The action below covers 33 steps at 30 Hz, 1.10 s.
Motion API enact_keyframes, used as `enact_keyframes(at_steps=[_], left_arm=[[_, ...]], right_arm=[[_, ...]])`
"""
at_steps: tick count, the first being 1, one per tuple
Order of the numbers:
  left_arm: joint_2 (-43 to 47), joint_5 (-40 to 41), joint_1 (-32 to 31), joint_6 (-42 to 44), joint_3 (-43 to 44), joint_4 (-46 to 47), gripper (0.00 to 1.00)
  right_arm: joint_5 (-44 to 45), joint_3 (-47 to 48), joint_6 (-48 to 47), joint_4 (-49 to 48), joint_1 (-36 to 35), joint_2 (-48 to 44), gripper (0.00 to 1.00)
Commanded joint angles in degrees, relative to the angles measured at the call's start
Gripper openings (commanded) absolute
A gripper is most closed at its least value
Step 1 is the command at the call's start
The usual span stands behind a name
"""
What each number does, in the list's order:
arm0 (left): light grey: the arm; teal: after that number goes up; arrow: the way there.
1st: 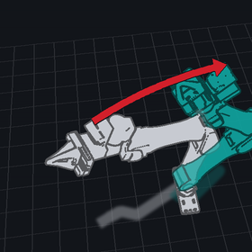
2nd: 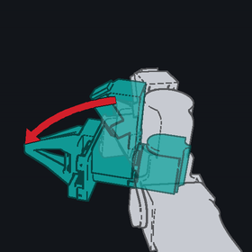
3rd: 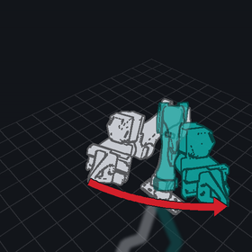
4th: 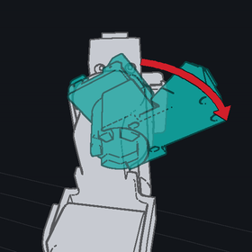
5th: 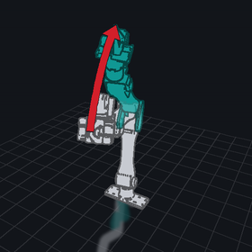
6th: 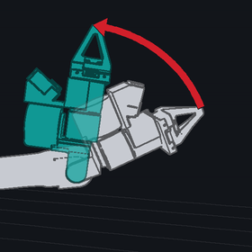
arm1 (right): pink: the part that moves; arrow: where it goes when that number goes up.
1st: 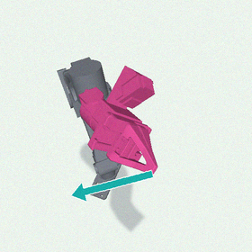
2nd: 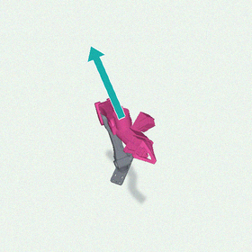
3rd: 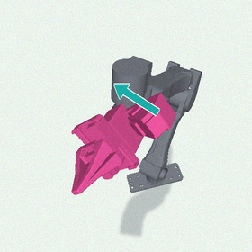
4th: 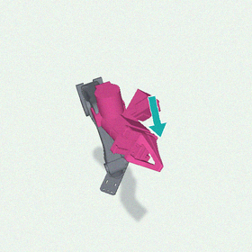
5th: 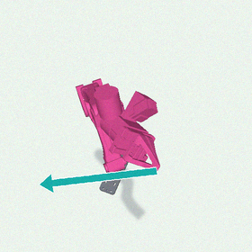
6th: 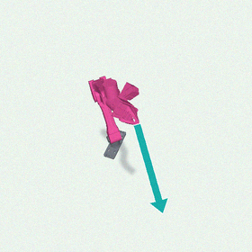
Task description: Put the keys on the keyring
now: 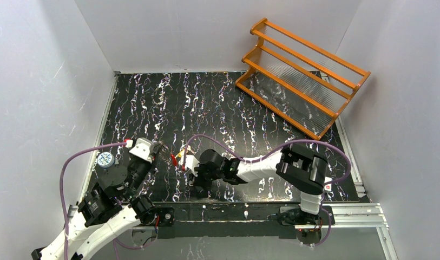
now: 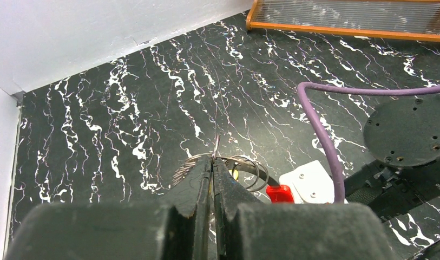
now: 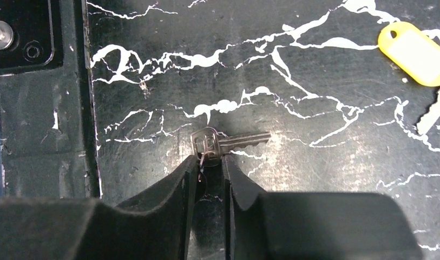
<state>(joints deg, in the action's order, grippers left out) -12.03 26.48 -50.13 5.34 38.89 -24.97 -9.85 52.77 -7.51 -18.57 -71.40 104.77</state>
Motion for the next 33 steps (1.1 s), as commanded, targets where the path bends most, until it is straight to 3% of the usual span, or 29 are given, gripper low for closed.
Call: enact_keyframes(at_steps=[1, 5, 9, 20, 26, 33], left_arm=[[0.49, 0.87, -0.24, -0.23, -0.02, 0.0, 0.0], [0.51, 0.87, -0.23, -0.34, -0.06, -0.02, 0.0], [0.52, 0.91, -0.23, -0.38, 0.04, -0.07, 0.0], [-0.5, 0.24, -0.24, -0.25, -0.17, 0.51, 0.0], [-3.03, -2.45, -0.23, 0.24, -2.16, 4.17, 0.0], [-10.31, -12.17, -0.23, 2.21, -7.58, 14.51, 0.0]], right_arm=[[-2.9, 3.67, 0.26, -0.21, -0.41, 1.38, 0.28], [-2.82, 4.34, 0.14, 1.03, -0.41, 1.72, 0.19], [-2.26, 5.07, 0.76, 2.86, -0.41, 0.96, 0.01], [2.48, -1.35, 5.03, 7.42, 2.68, -11.75, 0.01], [-3.03, -8.35, 11.24, 8.83, 13.15, -23.79, 0.01], [-8.02, -7.92, 12.25, 15.3, 23.39, -31.55, 0.01]])
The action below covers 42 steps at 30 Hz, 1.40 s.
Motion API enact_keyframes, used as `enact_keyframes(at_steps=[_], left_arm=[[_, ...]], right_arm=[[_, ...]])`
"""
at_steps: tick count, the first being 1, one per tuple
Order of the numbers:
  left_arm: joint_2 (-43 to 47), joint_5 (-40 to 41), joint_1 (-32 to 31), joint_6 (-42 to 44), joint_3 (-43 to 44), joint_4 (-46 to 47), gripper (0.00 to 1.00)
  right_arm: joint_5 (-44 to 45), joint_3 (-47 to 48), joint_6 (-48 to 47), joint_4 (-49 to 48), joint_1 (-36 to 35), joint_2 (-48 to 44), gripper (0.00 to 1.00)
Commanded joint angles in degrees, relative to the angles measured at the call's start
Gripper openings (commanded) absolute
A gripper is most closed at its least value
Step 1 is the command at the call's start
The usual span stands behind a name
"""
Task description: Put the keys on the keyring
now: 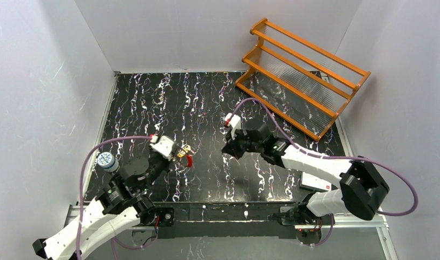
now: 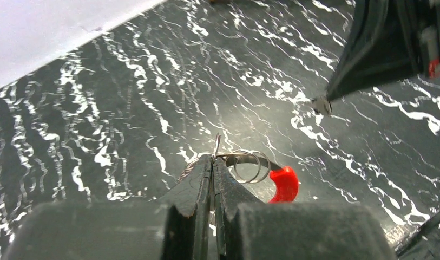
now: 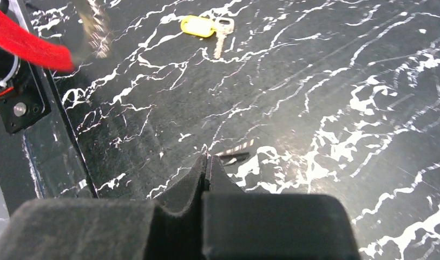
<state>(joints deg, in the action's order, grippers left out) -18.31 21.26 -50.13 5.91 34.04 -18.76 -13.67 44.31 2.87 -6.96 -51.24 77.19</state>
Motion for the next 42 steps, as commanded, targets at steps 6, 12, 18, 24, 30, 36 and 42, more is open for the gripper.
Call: enact_keyframes(at_steps=[6, 12, 18, 24, 30, 36, 42], left_arm=[[-11.68, -17.17, -0.23, 6.55, -10.09, 25.29, 0.0], [-17.18, -27.41, -0.28, 10.25, -14.26, 36.55, 0.0], [-18.73, -29.86, -0.23, 6.42, -15.07, 39.37, 0.0], [-16.97, -28.99, -0.23, 2.3, -17.97, 42.07, 0.0], [-15.62, -28.86, -0.25, 0.6, -19.63, 42.48, 0.0], [-15.7, -28.9, -0.24, -1.32, -20.33, 43.24, 0.0], [-16.08, -28.87, -0.23, -2.64, -20.68, 43.97, 0.0]], right_arm=[[-11.41, 5.37, 3.41, 8.88, 7.07, -4.9, 0.01], [-20.75, 9.66, 0.57, 13.16, 7.12, -2.09, 0.01], [-25.88, 10.86, -1.95, 13.8, 7.04, 0.0, 0.01], [-29.16, 11.04, -2.79, 12.94, 6.27, 1.67, 0.01], [-32.56, 12.17, -4.09, 12.69, 6.0, 1.92, 0.01], [-33.06, 13.16, -4.63, 12.59, 5.4, 1.88, 0.01], [-30.5, 13.98, -3.42, 10.64, 4.18, 2.53, 0.01]])
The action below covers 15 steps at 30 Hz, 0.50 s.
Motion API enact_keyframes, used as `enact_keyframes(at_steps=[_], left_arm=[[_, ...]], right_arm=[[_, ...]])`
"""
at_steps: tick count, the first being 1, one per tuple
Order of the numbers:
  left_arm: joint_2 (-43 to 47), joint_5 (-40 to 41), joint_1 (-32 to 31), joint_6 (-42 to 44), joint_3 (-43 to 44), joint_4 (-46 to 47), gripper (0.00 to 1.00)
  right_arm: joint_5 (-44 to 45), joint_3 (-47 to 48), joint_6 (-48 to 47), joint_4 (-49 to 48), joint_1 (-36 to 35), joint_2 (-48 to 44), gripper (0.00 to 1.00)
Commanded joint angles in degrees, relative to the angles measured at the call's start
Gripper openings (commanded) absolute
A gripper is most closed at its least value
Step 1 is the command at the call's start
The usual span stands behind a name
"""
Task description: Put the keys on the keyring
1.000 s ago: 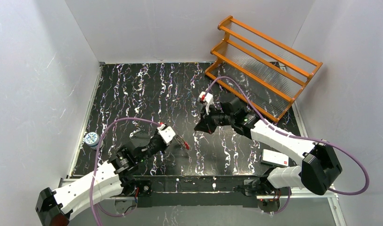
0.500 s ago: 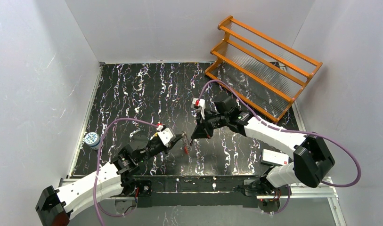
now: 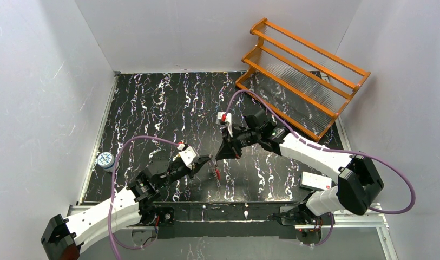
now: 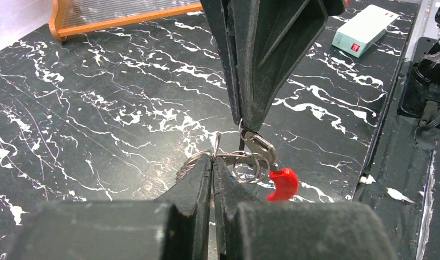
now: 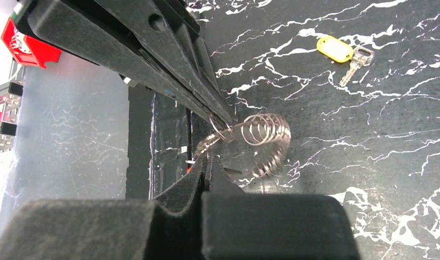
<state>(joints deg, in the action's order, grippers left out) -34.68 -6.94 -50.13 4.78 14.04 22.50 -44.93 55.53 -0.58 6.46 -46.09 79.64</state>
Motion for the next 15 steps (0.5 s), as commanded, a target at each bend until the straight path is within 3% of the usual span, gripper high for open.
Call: enact_keyframes(at_steps=[1, 15], left_arm=[[0.3, -0.7, -0.23, -1.59, -0.75, 2.68, 0.0], [0.2, -1.04, -0.24, -2.11, -0.87, 2.72, 0.0]], right_arm=[[1.59, 2.75, 0.13, -3.33, -1.1, 0.0, 0.01], [5.82, 3.56, 2.67, -5.2, -1.77, 1.55, 0.01]])
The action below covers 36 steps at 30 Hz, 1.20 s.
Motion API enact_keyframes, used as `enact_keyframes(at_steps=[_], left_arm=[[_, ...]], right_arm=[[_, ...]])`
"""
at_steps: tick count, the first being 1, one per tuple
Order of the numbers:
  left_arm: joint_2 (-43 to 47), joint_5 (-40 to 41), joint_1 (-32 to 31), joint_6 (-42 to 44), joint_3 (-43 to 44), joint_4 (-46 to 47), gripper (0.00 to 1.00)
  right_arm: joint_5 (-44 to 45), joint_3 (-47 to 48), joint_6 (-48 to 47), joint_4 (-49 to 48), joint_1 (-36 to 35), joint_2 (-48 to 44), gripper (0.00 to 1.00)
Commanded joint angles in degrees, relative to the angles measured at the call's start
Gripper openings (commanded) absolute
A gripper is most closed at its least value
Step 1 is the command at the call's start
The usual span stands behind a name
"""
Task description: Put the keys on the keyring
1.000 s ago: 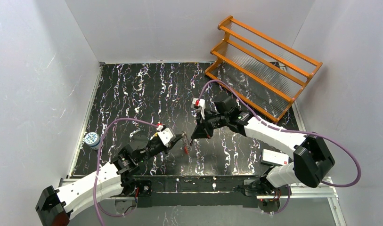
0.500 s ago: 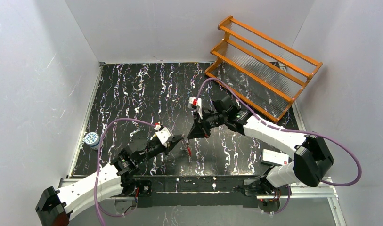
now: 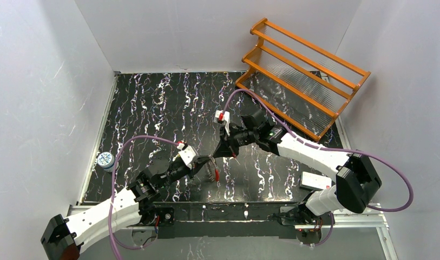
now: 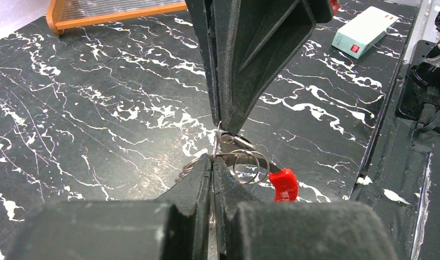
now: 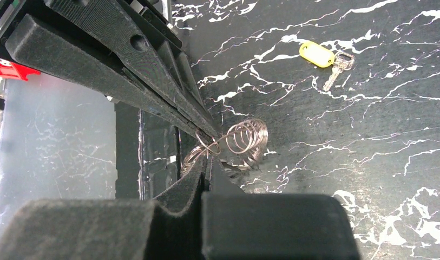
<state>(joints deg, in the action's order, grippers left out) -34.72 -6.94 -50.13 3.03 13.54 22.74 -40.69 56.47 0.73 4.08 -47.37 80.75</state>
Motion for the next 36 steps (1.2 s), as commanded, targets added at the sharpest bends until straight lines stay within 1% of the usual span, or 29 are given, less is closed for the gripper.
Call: enact_keyframes(at_steps=[1, 21, 26, 36], left_arm=[[0.19, -1.07, -0.23, -0.38, -0.31, 2.56, 0.0], [1.37, -0.7, -0.23, -1.78, -2.09, 5.16, 0.0], [2.17, -0.12, -0.25, -1.96, -2.92, 5.67, 0.0], [3.71, 0.4, -0.23, -2.56, -4.69, 6.83, 0.0]], right_arm=[[2.13, 2.7, 1.44, -2.77, -0.52, 0.53, 0.01], [9.35, 1.31, 2.65, -0.8, -0.61, 2.29, 0.01], [8.53, 1.03, 2.7, -0.83, -0.61, 3.19, 0.01], [3.3, 1.09, 2.08, -0.5, -0.79, 5.64, 0.01]])
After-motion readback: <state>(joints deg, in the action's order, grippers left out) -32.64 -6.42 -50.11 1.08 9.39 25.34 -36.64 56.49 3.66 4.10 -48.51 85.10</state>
